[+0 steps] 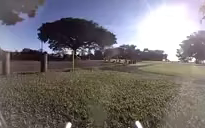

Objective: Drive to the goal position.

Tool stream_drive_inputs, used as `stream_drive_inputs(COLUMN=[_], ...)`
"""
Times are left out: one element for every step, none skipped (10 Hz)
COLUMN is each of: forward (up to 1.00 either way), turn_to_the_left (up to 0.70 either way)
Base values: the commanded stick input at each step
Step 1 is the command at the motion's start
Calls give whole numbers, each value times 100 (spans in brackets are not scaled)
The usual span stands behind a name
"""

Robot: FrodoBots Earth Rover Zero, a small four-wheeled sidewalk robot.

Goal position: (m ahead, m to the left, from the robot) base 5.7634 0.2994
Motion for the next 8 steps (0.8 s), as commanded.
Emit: stream_drive_inputs(forward=[-45,-45,-45,-45,-45,-45,-45,-45], turn_to_the_left=[0,0,0,0,0,0,0,0])
